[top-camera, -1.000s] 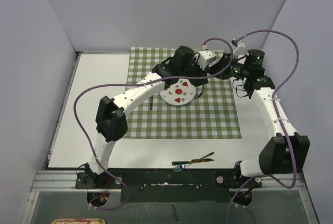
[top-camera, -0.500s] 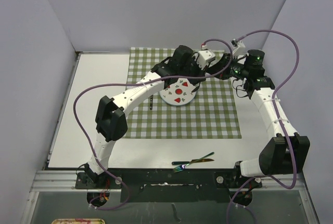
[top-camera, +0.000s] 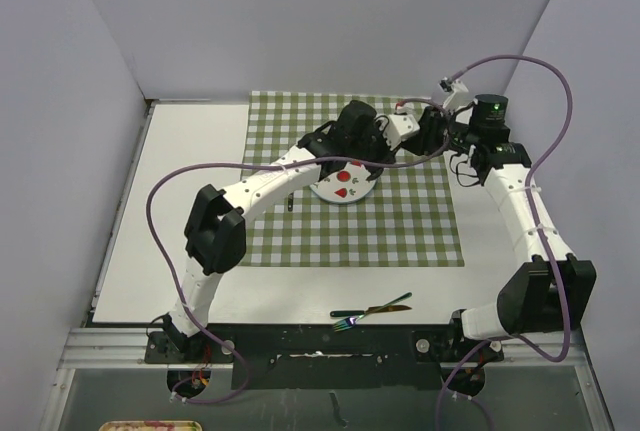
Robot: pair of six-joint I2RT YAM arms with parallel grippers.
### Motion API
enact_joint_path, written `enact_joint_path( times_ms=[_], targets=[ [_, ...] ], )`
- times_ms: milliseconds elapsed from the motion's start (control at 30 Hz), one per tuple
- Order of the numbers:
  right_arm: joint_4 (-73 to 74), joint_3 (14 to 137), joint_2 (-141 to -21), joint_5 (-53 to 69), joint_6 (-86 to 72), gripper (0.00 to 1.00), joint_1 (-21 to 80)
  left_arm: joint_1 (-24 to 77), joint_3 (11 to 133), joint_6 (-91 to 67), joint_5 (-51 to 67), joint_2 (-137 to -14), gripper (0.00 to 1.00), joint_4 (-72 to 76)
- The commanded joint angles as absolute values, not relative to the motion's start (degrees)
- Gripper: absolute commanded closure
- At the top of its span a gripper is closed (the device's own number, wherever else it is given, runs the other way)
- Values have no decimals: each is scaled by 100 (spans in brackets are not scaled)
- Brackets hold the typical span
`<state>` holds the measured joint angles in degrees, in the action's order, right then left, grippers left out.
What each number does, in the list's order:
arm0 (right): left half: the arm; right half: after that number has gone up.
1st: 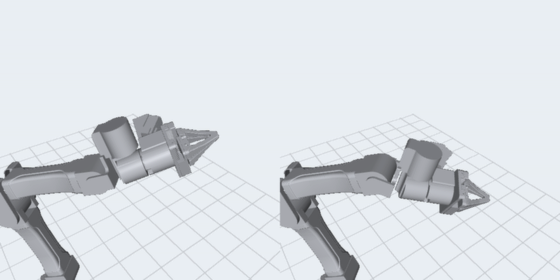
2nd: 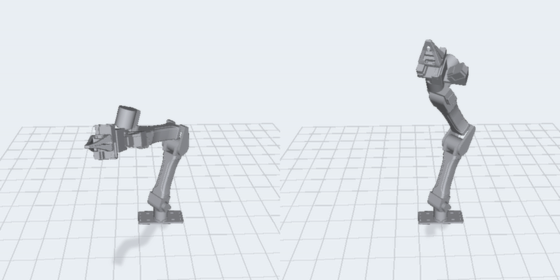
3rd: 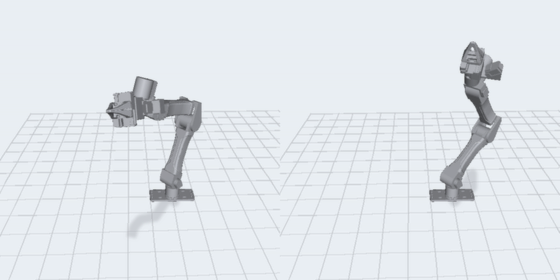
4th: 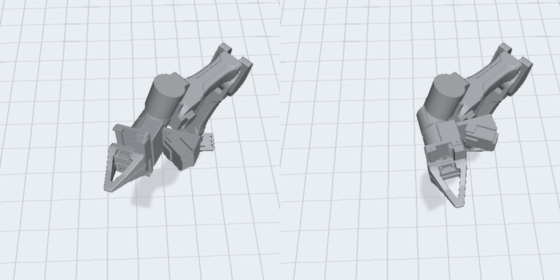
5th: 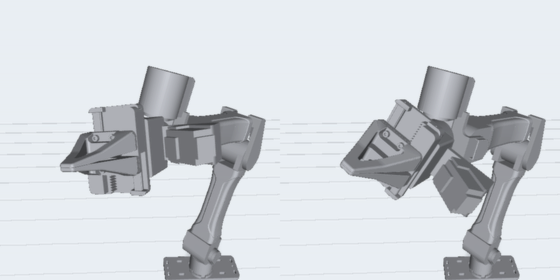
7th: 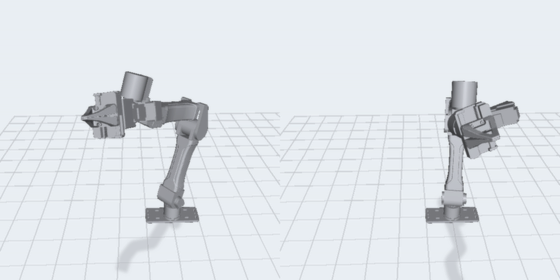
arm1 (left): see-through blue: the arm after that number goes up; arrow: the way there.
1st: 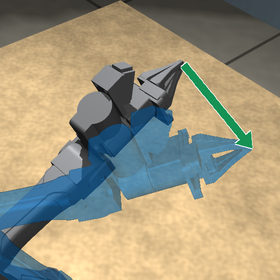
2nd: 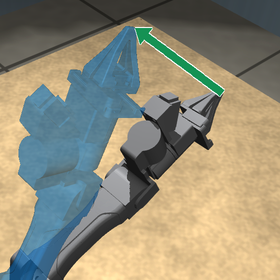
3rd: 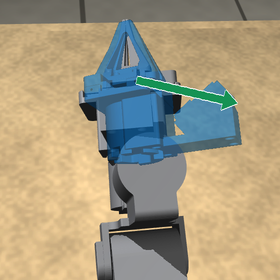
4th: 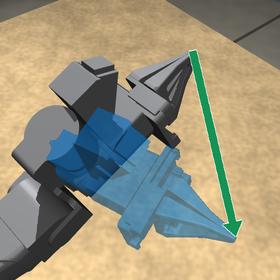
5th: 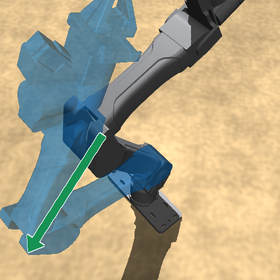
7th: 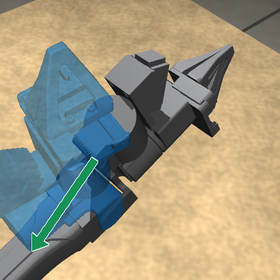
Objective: Set the dinner table for one person
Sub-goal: Place the spoon on the napkin.
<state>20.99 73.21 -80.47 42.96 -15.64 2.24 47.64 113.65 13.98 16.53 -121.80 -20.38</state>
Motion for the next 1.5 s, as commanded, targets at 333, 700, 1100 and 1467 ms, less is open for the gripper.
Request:
enact_joint_path(
  times_ms=[333, 700, 1100, 1467],
  targets=[
    [2743, 8363, -8007, 4837, -808, 79, 272, 4887, 10167, 2295, 1508, -11154, 100, -1396],
    [3276, 8508, -8014, 4567, -381, 80, 218, 4709, 10108, 2305, 1680, -10844, 100, -1389],
    [4176, 9219, -8450, 4281, 77, 81, -10, 4833, 9700, 3184, 1491, -10050, 100, -2042],
    [5416, 10013, -9011, 5202, 430, 74, -468, 5173, 8578, 4945, 762, -9442, 100, -2363]
  ],
)
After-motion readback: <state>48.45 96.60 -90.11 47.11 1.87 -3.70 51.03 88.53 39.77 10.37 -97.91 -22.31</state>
